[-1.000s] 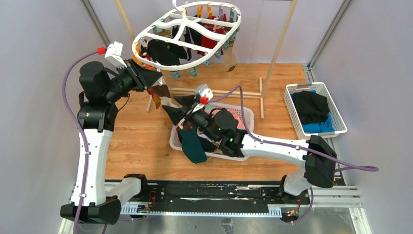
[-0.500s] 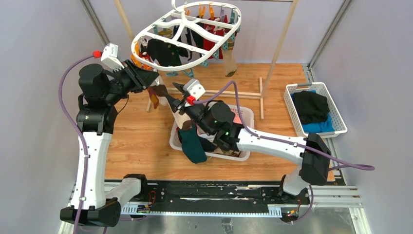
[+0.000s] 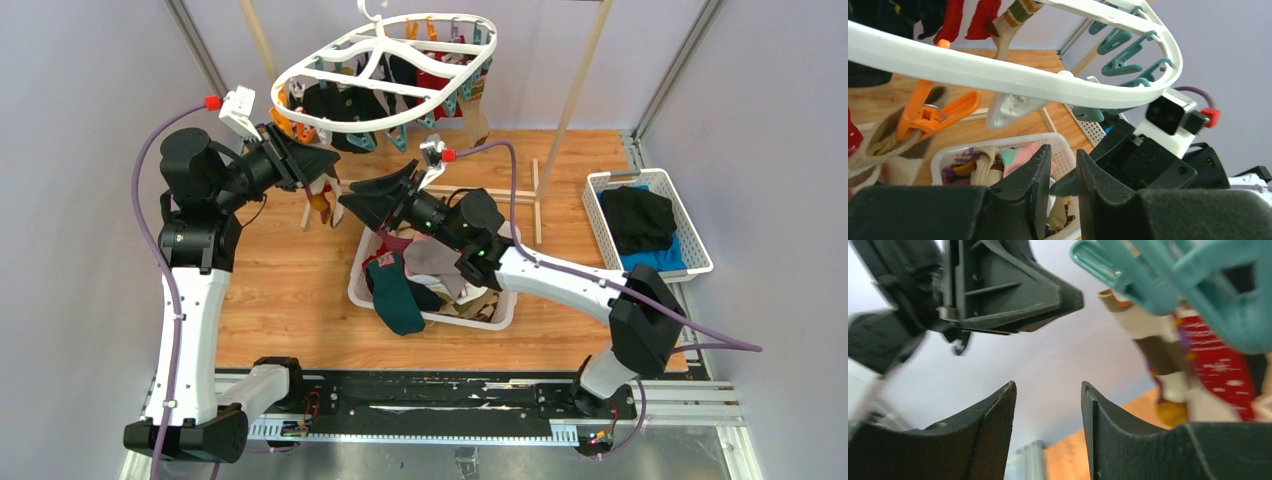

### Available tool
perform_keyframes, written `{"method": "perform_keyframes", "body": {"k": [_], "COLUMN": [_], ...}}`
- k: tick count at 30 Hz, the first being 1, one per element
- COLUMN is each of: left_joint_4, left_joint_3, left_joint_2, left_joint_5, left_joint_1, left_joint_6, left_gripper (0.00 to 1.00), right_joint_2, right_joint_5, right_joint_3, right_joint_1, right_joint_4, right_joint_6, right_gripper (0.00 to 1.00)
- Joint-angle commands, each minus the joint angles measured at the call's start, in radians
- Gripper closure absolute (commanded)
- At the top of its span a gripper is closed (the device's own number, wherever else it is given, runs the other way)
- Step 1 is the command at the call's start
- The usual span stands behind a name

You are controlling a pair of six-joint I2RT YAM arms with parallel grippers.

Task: Clip the socks to the hanger
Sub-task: Rotate the hanger at the clothesline.

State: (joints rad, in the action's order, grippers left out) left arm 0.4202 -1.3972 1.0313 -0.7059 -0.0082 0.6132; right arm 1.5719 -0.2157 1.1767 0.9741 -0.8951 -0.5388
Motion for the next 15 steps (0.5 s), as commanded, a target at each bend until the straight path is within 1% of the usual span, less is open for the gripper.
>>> {"method": "perform_keyframes", "body": {"k": [1, 4, 6, 7, 8, 10, 13, 15], "left_joint_4": [-0.053, -0.045, -0.025, -0.007, 0.017, 0.07, 0.091, 0.078], "left_joint_3": [-0.007, -0.009, -0.019, -0.025, -0.032, -0.039, -0.018, 0.005], "left_joint_2": [-0.006, -0.007, -0.011, -0.017, -0.025, -0.049, -0.099, -0.125], "left_joint_5": [-0.081, -0.082, -0.077, -0.069, -0.055, -0.024, 0.023, 0.035], "left_joint_1": [0.001, 0.001, 0.001, 0.001, 0.001, 0.001, 0.001, 0.001], "left_joint_6": [0.009, 0.005, -0.013, -0.028, -0.049, -0.102, -0.168, -0.188], "left_gripper": [0.71, 0.71, 0.71, 0.68, 0.64, 0.58, 0.53, 0.51], "right_joint_2": [0.054, 0.148, 0.182, 0.186, 0.178, 0.146, 0.105, 0.096], "right_joint_5": [-0.082, -0.071, -0.051, -0.037, -0.016, 0.027, 0.066, 0.078], "right_joint_3": [-0.025, -0.029, -0.047, -0.064, -0.087, -0.132, -0.164, -0.158], "right_joint_1": [-0.003, -0.01, -0.015, -0.016, -0.017, -0.016, -0.021, -0.03], "right_joint_4": [-0.252, -0.43, -0.515, -0.543, -0.554, -0.53, -0.481, -0.458], "right_joint_6": [-0.399, -0.547, -0.601, -0.598, -0.577, -0.516, -0.424, -0.396], "right_gripper": [0.5, 0.5, 0.5, 0.5, 0.49, 0.46, 0.46, 0.46]}}
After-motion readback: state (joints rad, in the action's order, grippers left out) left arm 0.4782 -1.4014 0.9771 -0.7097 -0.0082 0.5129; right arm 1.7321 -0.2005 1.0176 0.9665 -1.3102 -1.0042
